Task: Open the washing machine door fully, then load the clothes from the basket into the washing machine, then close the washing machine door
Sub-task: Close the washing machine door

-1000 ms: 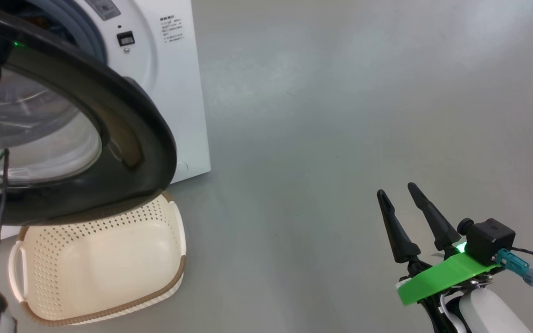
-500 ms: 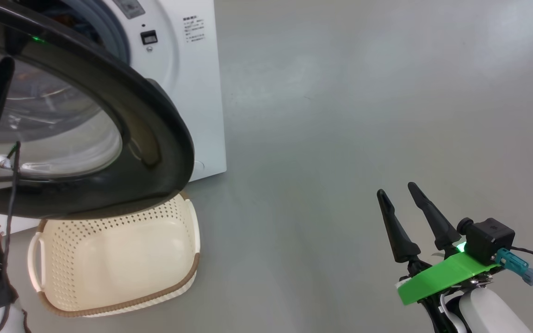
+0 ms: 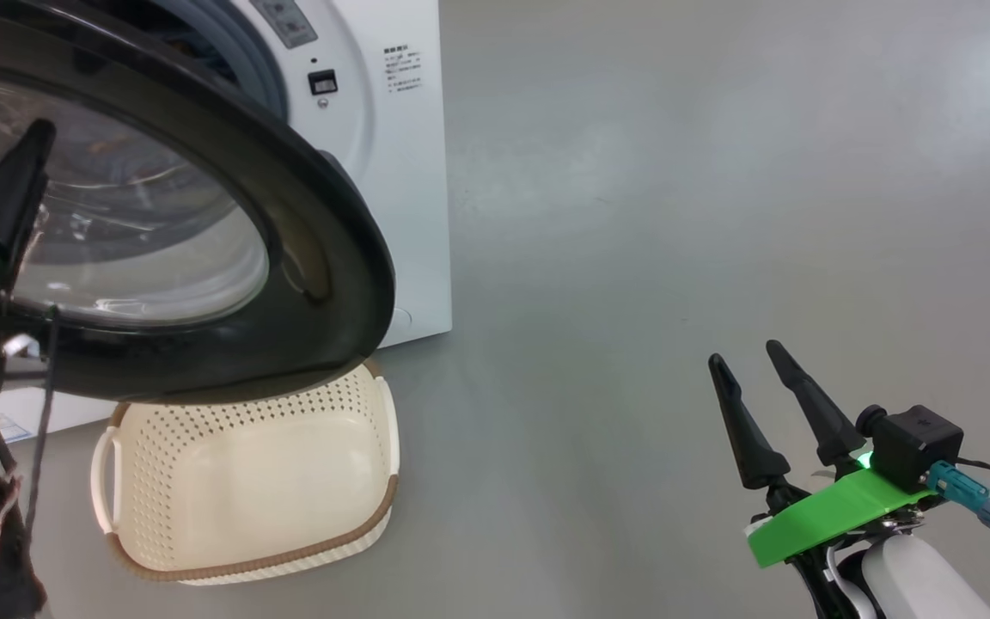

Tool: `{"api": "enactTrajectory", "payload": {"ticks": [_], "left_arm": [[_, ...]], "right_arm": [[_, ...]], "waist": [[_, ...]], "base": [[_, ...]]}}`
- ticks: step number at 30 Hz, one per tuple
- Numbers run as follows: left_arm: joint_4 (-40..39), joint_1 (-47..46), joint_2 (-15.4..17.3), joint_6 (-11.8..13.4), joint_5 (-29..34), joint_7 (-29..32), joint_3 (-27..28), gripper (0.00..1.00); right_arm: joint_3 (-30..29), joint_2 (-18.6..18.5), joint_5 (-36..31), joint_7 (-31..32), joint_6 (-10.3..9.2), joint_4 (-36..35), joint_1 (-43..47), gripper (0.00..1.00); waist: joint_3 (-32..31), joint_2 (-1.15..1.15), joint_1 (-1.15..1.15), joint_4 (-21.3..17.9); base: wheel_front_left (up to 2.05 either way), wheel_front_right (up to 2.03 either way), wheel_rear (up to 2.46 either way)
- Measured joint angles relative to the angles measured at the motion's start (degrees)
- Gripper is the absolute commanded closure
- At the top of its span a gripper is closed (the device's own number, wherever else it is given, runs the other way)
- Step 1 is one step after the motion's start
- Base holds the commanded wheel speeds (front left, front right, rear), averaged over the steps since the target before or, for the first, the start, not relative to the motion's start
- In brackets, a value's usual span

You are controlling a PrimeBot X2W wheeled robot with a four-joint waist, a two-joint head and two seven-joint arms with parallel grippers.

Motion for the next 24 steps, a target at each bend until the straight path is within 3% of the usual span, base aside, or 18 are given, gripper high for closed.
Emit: {"api": "enactTrajectory", "payload": {"ticks": [9, 18, 24], "left_arm": [[-3.30, 7.41, 0.18, -6.82, 6.09, -7.83, -1.26, 0.00], [-4.98, 14.36, 1.04, -8.75, 10.63, -17.27, -2.72, 0.00], [-7.16, 21.04, 5.69, -9.10, 15.05, -26.50, -8.89, 0.00]], "right_arm": [[-0.40, -0.86, 0.00, 0.00, 0.00, 0.03, 0.04, 0.00], [-0.82, -1.65, 0.00, 0.00, 0.00, -0.02, 0.19, 0.00], [-0.59, -2.20, 0.03, 0.00, 0.00, 0.08, 1.40, 0.00]], "waist": [[-0.83, 0.00, 0.00, 1.71], [-1.69, 0.00, 0.00, 3.30], [-2.71, 0.00, 0.00, 4.23]], "base": [[0.00, 0.00, 0.00], [0.00, 0.00, 0.00], [0.00, 0.00, 0.00]]}}
